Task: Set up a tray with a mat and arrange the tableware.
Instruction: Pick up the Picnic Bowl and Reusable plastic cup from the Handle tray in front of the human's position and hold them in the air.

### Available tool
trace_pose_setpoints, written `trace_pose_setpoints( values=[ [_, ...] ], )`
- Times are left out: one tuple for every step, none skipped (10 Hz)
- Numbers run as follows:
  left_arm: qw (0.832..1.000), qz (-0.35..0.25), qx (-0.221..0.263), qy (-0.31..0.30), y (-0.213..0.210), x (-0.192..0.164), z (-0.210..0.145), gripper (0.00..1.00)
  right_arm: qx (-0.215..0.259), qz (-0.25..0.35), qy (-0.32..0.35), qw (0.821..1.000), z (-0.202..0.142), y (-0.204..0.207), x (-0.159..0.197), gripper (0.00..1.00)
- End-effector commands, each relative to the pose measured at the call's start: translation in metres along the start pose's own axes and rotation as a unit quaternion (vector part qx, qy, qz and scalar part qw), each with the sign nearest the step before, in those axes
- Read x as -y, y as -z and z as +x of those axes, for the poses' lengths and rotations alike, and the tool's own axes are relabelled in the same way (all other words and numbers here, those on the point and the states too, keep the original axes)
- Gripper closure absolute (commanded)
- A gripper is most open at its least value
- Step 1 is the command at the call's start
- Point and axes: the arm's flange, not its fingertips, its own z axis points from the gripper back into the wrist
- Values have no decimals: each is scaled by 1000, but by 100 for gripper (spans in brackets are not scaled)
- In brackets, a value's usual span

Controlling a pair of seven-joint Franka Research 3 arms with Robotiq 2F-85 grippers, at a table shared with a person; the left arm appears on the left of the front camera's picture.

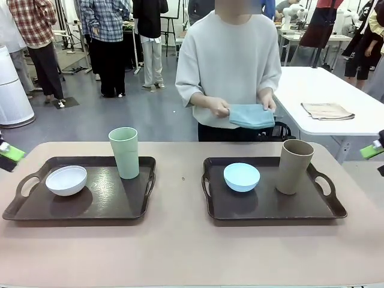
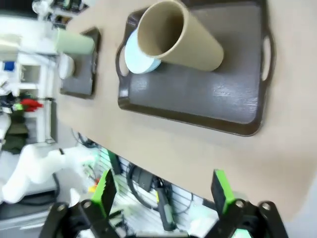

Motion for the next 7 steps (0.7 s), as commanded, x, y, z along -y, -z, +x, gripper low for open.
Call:
trace_pose_setpoints(
  values=[
    [998,-26,30,-56,-27,-27,-13,0,41,53,21,998,-4,-13,30,0],
    [995,-33,52,-83,-37,-39,-24,0,54,72,35,995,-9,-19,46,0],
    [992,-36,64,-105,-45,-48,-38,0,60,82,45,994,-15,-24,60,0],
    [990,-38,63,-118,-50,-53,-41,0,63,89,48,993,-18,-25,64,0],
    [989,-41,67,-124,-48,-54,-46,0,67,99,39,992,-20,-28,65,0],
    [991,-37,60,-113,-48,-53,-40,0,61,95,30,993,-18,-24,60,0],
    [989,-31,62,-131,-52,-58,-50,0,68,78,57,993,-25,-26,64,0]
  ],
)
